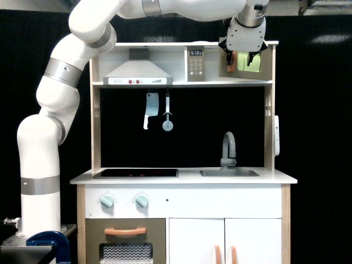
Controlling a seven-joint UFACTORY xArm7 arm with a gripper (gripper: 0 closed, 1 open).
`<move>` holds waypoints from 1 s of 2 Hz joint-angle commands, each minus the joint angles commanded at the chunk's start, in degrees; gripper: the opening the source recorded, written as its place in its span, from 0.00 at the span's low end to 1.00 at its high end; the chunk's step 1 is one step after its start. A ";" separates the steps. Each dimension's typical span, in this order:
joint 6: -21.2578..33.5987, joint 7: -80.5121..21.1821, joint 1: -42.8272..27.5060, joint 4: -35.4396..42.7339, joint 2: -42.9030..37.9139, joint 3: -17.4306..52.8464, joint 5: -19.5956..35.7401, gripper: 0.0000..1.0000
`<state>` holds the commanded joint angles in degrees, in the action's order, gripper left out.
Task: Open the oven door
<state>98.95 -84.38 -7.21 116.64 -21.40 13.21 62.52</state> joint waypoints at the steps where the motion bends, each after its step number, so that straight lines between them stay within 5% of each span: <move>1: 5.08 -9.30 9.13 -13.69 9.01 -0.96 -3.53 1.00; 2: 12.56 -16.01 16.60 -17.61 11.89 1.22 -5.77 1.00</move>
<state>111.51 -100.39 9.40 99.03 -9.52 14.43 56.75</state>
